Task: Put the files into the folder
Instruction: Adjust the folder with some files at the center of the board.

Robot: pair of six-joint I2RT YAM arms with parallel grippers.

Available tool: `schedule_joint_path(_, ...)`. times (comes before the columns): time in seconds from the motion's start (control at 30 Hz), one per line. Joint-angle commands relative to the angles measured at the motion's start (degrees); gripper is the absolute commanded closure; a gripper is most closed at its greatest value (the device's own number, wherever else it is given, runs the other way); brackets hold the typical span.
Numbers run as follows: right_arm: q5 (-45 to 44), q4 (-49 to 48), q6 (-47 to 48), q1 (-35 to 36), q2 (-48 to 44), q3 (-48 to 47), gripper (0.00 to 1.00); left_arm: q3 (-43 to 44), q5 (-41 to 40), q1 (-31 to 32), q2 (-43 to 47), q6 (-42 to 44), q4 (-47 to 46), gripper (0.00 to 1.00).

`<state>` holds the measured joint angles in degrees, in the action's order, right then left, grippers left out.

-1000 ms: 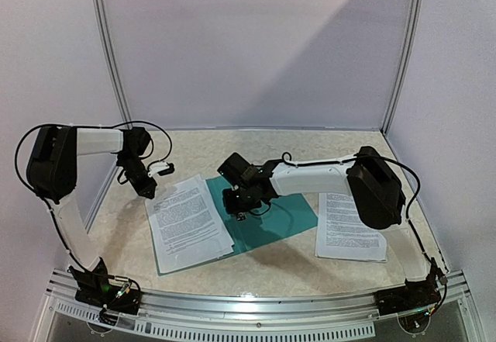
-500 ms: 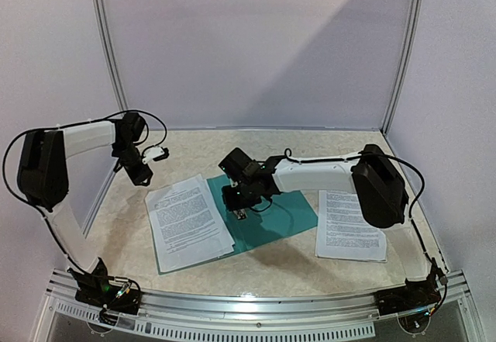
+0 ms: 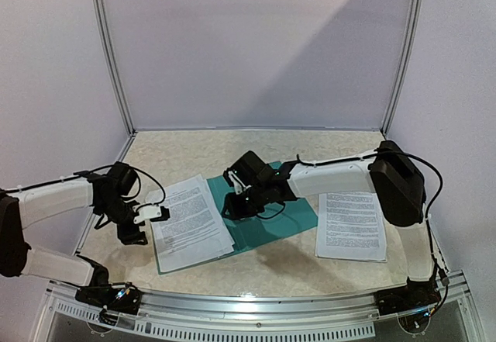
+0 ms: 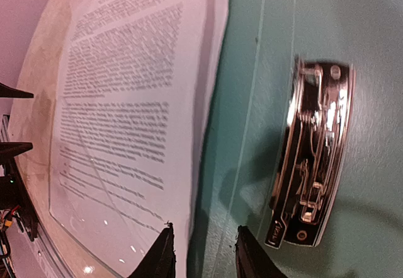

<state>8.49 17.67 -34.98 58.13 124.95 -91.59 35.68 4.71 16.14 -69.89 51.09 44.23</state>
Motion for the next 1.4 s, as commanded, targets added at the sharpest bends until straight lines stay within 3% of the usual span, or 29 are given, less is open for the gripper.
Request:
schedule_joint_path(0.0, 2.5, -2.5, -3.7, 0.5, -0.9, 4.3, 0.67, -5.1, 0.4, 3.2, 4.2, 1.2, -8.0, 0.34)
schedule_joint_path(0.17, 5.8, -5.5, -5.1, 0.7, -1.0, 7.0, 0.75, -8.1, -1.0, 4.3, 3.5, 2.4, -10.4, 0.34)
schedule_joint_path(0.53, 3.9, -6.8, -7.1, 0.6, -3.8, 10.2, 0.76, -10.1, -6.7, 7.5, 0.3, 4.9, -15.1, 0.34)
schedule_joint_path(0.7, 0.7, -6.0, -6.7, 0.7, -6.5, 11.1, 0.73, -9.9, -9.5, 9.3, -2.3, 6.7, -16.7, 0.35)
schedule_joint_path(0.83, 7.4, -11.2, -6.4, 0.6, -6.3, 12.3, 0.63, -8.9, -10.1, 9.7, -4.9, 6.9, -15.2, 0.37)
schedule_joint_path(0.93, 7.7, -10.6, -7.1, 0.7, -4.1, 11.9, 0.63, -9.3, -10.2, 9.7, -5.7, 7.2, -15.2, 0.38)
schedule_joint_path(1.17, 5.4, -8.1, -7.1, 0.7, -2.6, 12.0, 0.66, -9.1, -9.7, 9.9, -6.0, 7.1, -15.2, 0.38)
schedule_joint_path(1.37, 7.7, -9.1, -7.3, 0.8, -2.1, 12.4, 0.80, -8.9, -10.2, 10.1, -6.8, 6.7, -15.3, 0.38)
